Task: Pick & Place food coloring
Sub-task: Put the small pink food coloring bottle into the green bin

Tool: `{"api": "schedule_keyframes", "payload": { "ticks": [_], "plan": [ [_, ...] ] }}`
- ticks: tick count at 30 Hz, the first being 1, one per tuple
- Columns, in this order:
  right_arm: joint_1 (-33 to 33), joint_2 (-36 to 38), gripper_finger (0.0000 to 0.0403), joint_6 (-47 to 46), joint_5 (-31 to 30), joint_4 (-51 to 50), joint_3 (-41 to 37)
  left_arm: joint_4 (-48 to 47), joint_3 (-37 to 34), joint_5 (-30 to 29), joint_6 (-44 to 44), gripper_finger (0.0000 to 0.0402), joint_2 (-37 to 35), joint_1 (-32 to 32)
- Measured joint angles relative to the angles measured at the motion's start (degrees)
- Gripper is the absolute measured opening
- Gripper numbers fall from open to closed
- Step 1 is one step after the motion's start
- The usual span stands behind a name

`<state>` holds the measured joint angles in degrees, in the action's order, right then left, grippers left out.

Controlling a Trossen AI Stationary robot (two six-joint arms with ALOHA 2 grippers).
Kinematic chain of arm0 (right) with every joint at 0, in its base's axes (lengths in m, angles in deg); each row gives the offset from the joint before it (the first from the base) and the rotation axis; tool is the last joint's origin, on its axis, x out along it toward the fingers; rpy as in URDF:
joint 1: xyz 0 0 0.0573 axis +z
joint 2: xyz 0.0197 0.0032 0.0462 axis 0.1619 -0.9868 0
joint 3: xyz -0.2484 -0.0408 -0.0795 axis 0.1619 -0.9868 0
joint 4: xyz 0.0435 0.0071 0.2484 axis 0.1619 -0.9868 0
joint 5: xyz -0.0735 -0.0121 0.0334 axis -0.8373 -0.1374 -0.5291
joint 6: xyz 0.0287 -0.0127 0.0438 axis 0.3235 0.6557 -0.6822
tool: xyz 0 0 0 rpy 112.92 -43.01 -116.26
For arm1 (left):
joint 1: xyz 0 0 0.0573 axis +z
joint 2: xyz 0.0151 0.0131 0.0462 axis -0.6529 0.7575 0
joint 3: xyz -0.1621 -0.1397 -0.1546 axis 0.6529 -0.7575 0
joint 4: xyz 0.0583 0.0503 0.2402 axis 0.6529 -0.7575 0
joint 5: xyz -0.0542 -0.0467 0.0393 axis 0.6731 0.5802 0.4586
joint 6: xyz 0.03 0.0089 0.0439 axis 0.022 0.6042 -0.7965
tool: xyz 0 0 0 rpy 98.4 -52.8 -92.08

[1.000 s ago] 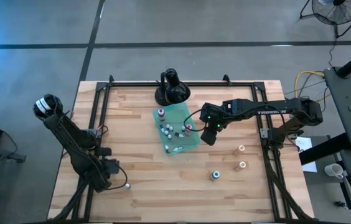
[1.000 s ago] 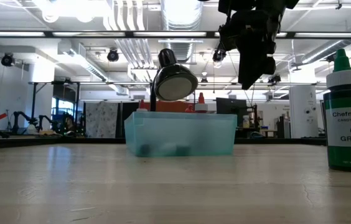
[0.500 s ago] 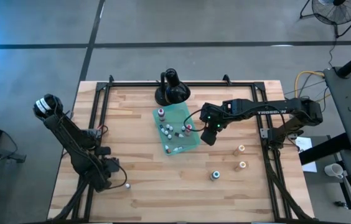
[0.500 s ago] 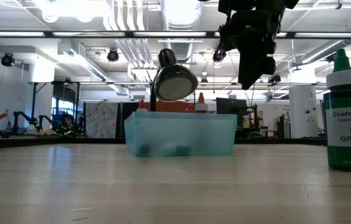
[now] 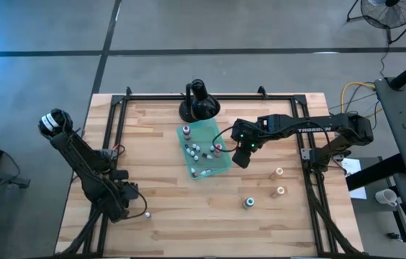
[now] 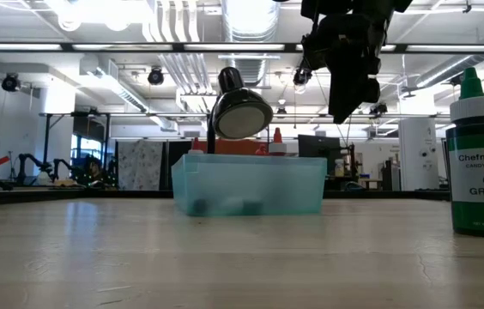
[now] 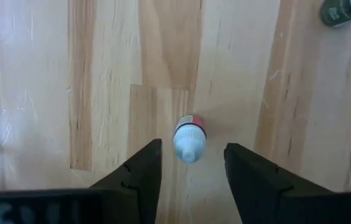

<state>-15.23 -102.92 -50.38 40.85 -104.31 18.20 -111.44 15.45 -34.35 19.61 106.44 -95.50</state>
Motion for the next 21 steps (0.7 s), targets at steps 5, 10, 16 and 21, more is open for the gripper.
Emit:
{"api": "schedule_keyframes", "payload": {
  "ticks": [5, 10, 16, 21],
  "plan": [
    [0.00, 0.00, 0.0135, 0.01, 0.00, 0.00, 0.00, -0.09, 0.50, 0.00, -0.79, 0.0147, 0.00, 0.00],
    [0.00, 0.00, 0.0136, 0.02, 0.00, 0.00, 0.00, -0.13, 0.50, 0.00, -0.79, 0.0143, 0.00, 0.00],
    [0.00, 0.00, 0.0134, 0.00, 0.00, 0.00, 0.00, -0.35, 0.09, -1.54, -0.82, 0.0116, 0.00, 0.03],
    [0.00, 0.00, 0.0133, 0.04, -0.01, 0.00, 0.00, -0.21, -0.07, -1.95, -0.82, 0.0106, 0.00, 0.09]
  ]
}}
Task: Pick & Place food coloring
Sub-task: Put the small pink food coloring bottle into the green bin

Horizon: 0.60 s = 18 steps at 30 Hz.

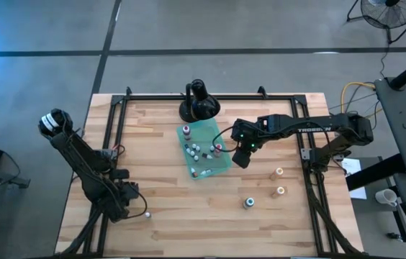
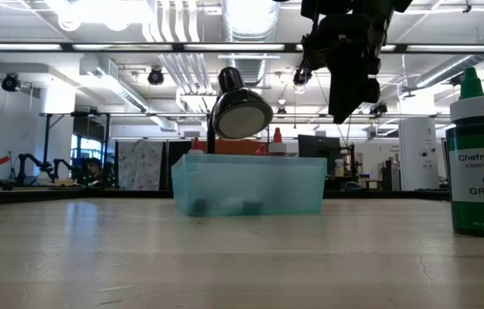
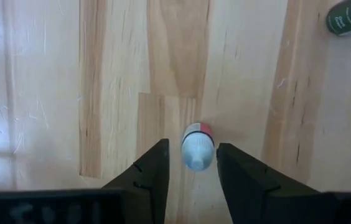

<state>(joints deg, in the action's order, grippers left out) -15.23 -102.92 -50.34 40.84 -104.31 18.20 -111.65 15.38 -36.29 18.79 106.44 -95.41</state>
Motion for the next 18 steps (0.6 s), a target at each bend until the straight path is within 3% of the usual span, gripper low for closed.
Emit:
{"api": "schedule_keyframes", "payload": {
  "ticks": [18],
  "plan": [
    [0.00, 0.00, 0.0134, 0.11, -0.06, 0.00, -0.02, 0.56, -0.81, 0.24, 0.02, 0.0105, 0.00, 0.21]
  ]
}}
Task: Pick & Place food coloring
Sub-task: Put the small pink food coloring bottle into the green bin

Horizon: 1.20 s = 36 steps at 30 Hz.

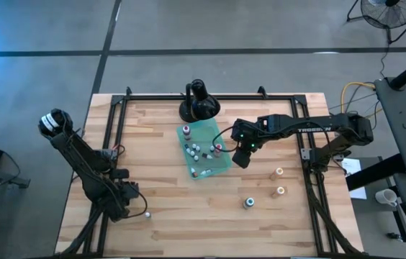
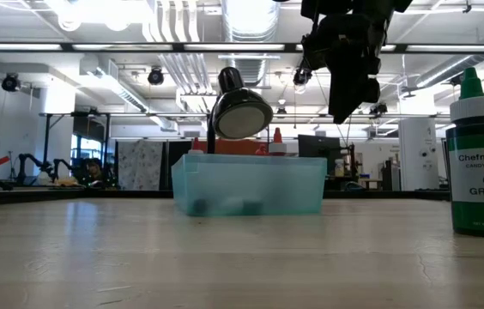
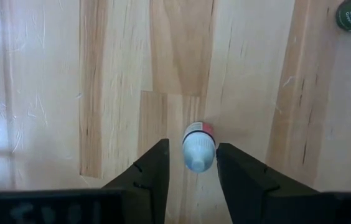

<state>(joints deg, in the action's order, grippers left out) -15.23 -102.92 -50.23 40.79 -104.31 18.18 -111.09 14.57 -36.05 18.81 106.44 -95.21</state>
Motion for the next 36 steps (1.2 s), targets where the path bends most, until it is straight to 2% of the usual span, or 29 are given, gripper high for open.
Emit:
{"api": "schedule_keyframes", "payload": {
  "ticks": [4, 14, 18, 21, 26, 31, 36],
  "plan": [
    [-0.01, 0.02, 0.0133, 0.00, -0.02, 0.02, 0.01, 0.00, 0.00, 0.00, 0.02, 0.0096, 0.00, -0.01],
    [0.00, 0.02, 0.0132, -0.20, -0.07, 0.02, 0.00, -0.03, 0.11, 0.02, 0.33, 0.0032, -0.03, 0.58],
    [0.00, 0.02, 0.0128, -1.78, -0.02, 0.01, 0.02, -1.45, 1.13, 0.13, -0.75, 0.0031, -0.16, 3.23],
    [0.00, 0.14, 0.0123, -2.95, -0.15, -0.09, 0.54, -2.38, 2.31, 0.13, -4.66, 0.0031, -1.02, 7.14],
    [0.00, 0.67, 0.0120, -3.72, -1.47, -2.09, 2.83, -4.81, 3.97, 0.34, -17.54, 0.0031, -3.38, 19.08],
    [0.00, 1.41, 0.0119, -4.97, -1.50, -4.37, 5.04, -5.23, 6.95, 3.53, -36.34, 0.0031, -4.66, 37.56],
    [0.02, 1.86, 0.0119, -6.41, -1.48, -7.99, 6.34, -2.78, 15.92, 7.29, -51.71, 0.0031, -1.70, 55.94]
  ]
}}
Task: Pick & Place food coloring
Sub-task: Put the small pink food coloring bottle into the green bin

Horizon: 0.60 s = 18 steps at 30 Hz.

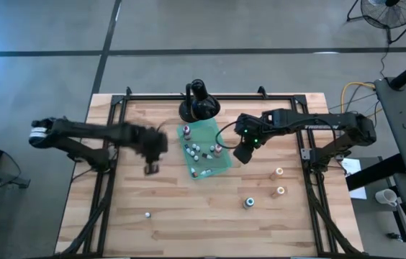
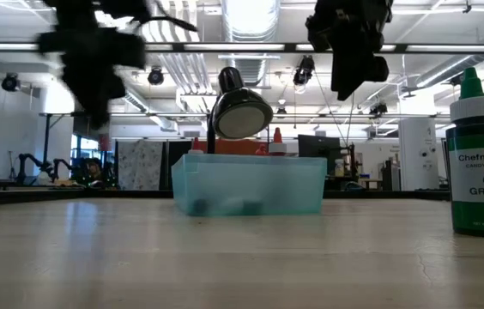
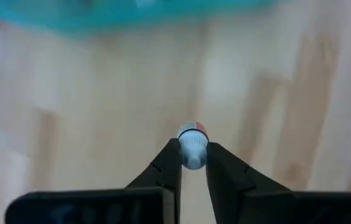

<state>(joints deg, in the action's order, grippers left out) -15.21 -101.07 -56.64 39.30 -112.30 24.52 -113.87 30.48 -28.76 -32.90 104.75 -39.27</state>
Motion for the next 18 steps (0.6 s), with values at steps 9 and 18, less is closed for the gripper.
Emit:
{"api": "schedule_keyframes", "payload": {
  "ticks": [9, 18],
  "plan": [
    [0.02, 0.57, 0.0113, -1.35, 0.04, -2.02, -0.01, 0.10, 23.32, -2.13, -19.12, 0.0030, 19.80, 7.87],
    [0.02, 0.57, 0.0109, 0.02, 0.02, -2.03, -0.07, -3.81, 36.96, -2.00, -25.96, 0.0030, 36.35, 10.52]
  ]
}}
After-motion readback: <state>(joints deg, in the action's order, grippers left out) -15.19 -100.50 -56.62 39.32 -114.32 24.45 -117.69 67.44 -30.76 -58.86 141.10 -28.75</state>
